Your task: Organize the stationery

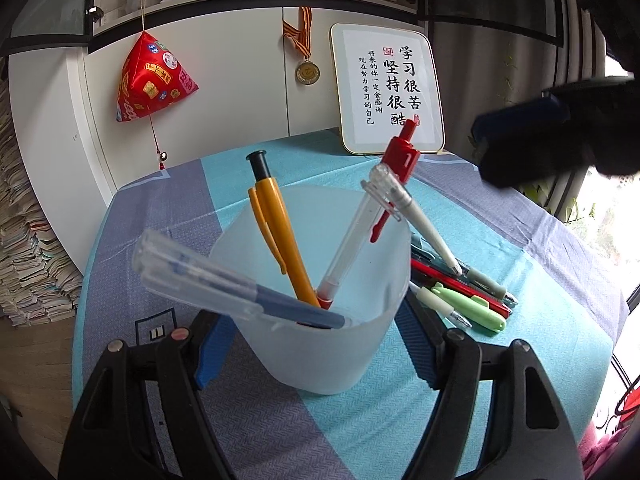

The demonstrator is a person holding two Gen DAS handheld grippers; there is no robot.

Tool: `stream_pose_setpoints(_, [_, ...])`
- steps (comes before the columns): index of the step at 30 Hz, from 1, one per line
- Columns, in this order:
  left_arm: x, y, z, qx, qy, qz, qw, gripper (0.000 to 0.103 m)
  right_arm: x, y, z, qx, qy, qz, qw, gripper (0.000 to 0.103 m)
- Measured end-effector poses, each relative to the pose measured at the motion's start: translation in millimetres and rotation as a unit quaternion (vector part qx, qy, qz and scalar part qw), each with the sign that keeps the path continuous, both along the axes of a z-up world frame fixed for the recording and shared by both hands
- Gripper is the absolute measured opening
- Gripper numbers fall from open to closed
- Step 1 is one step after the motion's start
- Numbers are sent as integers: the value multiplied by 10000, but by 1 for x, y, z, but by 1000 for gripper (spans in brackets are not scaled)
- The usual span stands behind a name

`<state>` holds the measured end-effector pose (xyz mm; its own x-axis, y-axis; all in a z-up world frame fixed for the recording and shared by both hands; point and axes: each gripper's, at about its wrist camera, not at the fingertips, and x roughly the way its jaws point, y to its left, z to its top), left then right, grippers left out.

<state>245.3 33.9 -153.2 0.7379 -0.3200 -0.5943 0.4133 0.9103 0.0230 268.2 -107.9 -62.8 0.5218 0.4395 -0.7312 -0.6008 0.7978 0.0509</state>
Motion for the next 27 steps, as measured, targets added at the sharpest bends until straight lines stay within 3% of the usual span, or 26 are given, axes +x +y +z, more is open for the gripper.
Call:
stream_pose_setpoints(1, [0,0,0,6,-2,2,10000,74,-2,0,-4,0,-46,54,10000,57])
stream_pose_setpoints(6, [0,1,0,-15,9,3,10000,74,-8,17,-16,-394,-256,305,9984,56])
stream_pose_setpoints(8, [-1,1,1,-15,2,1,10000,74,-6,26,-22,-637,-244,383,9969,40])
stream_pose_setpoints(13, [-1,1,1,-10,-1,-1,10000,74,-2,38,-36,-1017,-226,514,9932,33])
stream_pose_setpoints(16, [-2,1,1,-12,-1,6,10000,74,2,42,-40,-1080,-216,497,9927,18])
stream_pose_setpoints(18, [-1,1,1,-17,3,5,10000,74,5,44,-39,-1182,-316,421,9916,14])
stream_pose_setpoints(22, [-2,1,2,-16,3,4,10000,74,-2,37,-22,-1007,-509,323,9931,8])
stream_pose_setpoints(27, [-2,1,1,-15,-5,-1,10000,74,-9,19,18,-208,-709,9,9973,8])
